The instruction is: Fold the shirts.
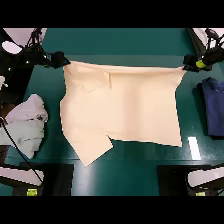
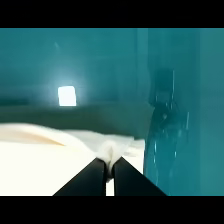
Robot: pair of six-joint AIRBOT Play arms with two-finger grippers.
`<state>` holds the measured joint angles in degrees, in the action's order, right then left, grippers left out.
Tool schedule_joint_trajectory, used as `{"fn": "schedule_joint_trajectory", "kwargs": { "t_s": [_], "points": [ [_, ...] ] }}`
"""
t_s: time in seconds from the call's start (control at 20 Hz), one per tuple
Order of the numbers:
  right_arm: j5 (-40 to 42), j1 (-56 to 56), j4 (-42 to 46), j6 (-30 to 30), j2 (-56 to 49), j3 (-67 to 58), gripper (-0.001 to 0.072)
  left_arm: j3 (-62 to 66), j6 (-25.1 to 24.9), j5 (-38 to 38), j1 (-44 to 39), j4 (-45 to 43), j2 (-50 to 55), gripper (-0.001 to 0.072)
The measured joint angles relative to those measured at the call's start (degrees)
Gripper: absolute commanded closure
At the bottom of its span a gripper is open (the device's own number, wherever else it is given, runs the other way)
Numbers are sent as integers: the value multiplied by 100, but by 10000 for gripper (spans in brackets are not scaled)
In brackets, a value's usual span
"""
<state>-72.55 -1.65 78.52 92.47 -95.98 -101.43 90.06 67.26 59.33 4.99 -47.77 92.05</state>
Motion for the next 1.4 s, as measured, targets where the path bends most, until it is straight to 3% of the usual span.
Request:
{"fn": "schedule_joint_trajectory", "kwargs": {
  "t_s": [0.2,0.45,0.5,0.55,0.6,0.65,0.7,0.85,1.05,1.2,1.4],
  "points": [
    [282,-205,166,20,505,1252,696,-186,-74,798,0,-798,42,685],
    [697,-284,205,90,807,2369,693,-857,-20,977,2,-1134,52,682],
    [737,-295,190,94,831,2500,693,-975,0,986,0,-1176,55,482],
    [769,-306,153,101,841,2599,685,-1054,57,997,2,-1211,52,113],
    [793,-313,87,107,852,2660,547,-1115,155,999,2,-1244,52,38],
    [804,-321,-4,111,863,2695,336,-1158,286,1038,2,-1266,52,105],
    [804,-323,-136,109,868,2708,296,-1187,356,1080,2,-1283,52,103],
    [492,-208,-400,94,896,2544,298,-1228,570,1379,74,-1335,-15,104],
    [-323,212,-866,-365,1360,2437,301,-1539,691,1899,444,-1381,-688,105],
    [-662,601,-1259,-713,1989,2712,304,-2544,787,1963,623,-1390,-1707,105],
    [-498,938,-1486,-940,2734,3257,305,-4461,1202,1818,713,-1388,-3230,105]
  ]
}}
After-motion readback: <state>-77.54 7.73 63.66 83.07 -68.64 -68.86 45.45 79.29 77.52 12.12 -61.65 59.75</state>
